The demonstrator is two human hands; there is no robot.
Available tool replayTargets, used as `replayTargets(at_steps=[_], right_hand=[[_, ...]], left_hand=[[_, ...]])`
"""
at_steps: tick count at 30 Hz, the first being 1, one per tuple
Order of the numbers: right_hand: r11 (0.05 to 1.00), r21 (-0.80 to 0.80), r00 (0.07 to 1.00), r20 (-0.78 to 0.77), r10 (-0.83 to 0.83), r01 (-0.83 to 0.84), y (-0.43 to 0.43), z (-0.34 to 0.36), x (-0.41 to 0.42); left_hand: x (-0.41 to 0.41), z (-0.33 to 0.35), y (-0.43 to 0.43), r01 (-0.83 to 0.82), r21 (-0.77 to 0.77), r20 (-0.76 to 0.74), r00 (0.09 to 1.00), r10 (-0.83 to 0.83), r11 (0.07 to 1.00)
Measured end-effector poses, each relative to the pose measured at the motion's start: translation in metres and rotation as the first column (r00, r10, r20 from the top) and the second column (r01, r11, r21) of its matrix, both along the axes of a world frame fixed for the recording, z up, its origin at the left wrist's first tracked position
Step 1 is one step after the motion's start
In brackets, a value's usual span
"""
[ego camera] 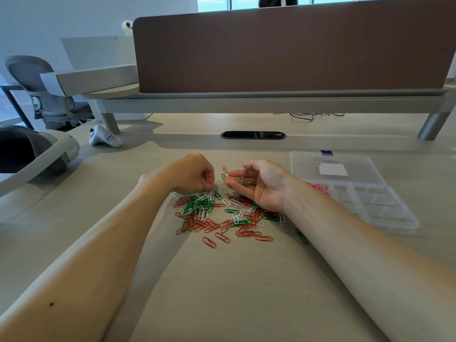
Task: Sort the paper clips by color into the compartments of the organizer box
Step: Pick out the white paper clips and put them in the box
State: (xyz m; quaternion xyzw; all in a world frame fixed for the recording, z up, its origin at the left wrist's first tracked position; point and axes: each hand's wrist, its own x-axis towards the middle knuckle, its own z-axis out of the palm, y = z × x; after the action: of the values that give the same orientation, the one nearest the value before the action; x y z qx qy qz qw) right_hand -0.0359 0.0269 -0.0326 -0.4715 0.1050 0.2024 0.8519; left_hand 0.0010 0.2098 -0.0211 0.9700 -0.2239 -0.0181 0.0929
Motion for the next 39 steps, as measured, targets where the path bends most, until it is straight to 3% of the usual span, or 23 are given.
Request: replayTargets(at_steps=[3, 7, 9, 15, 20, 27, 29, 34, 39], right_hand=[[1.0, -0.011, 1.0, -0.002, -0.004, 0.004, 0.0, 0.0, 0.001], [1.0, -0.016, 1.0, 0.001, 0.019, -0.019, 0.0, 0.001, 0.0], [0.998, -0.013, 0.998, -0.008, 0.059, -0.059, -0.001, 0.001, -0.001], [0.998, 0.022, 0.998, -0.031, 0.051, -0.05, -0.003, 0.001, -0.001], [1.0, 0.006, 1.0, -0.026, 0.013, -0.013, -0.002, -0.001, 0.002], [1.0, -0.01, 1.0, -0.023, 0.017, -0.017, -0.001, -0.002, 0.003], [1.0, -0.015, 1.0, -0.019, 0.017, -0.018, -0.001, -0.002, 0.003], [0.998, -0.009, 0.997, -0.032, 0.069, -0.069, 0.0, 0.001, 0.0], [0.995, 0.005, 0.995, -0.035, 0.098, -0.098, 0.001, 0.002, -0.002]], left_hand=[[0.0, 0.006, 0.002, -0.012, -0.067, 0.031, 0.999, 0.014, 0.998], [-0.009, 0.021, -0.006, 0.071, -0.346, 0.079, 0.996, -0.046, 0.935], [-0.016, 0.025, -0.016, 0.125, -0.415, 0.101, 0.991, -0.091, 0.901], [-0.013, 0.025, -0.02, 0.099, -0.334, 0.143, 0.988, -0.053, 0.937], [-0.008, 0.019, 0.0, 0.014, 0.026, -0.086, 0.996, -0.012, 1.0], [-0.006, 0.013, 0.002, 0.017, 0.113, -0.089, 0.996, -0.007, 0.993], [-0.006, 0.016, 0.002, 0.011, 0.054, -0.027, 1.0, -0.01, 0.998], [-0.013, 0.028, -0.01, 0.112, -0.277, 0.057, 0.993, -0.1, 0.954], [-0.015, 0.03, -0.014, 0.114, -0.269, 0.073, 0.992, -0.098, 0.956]])
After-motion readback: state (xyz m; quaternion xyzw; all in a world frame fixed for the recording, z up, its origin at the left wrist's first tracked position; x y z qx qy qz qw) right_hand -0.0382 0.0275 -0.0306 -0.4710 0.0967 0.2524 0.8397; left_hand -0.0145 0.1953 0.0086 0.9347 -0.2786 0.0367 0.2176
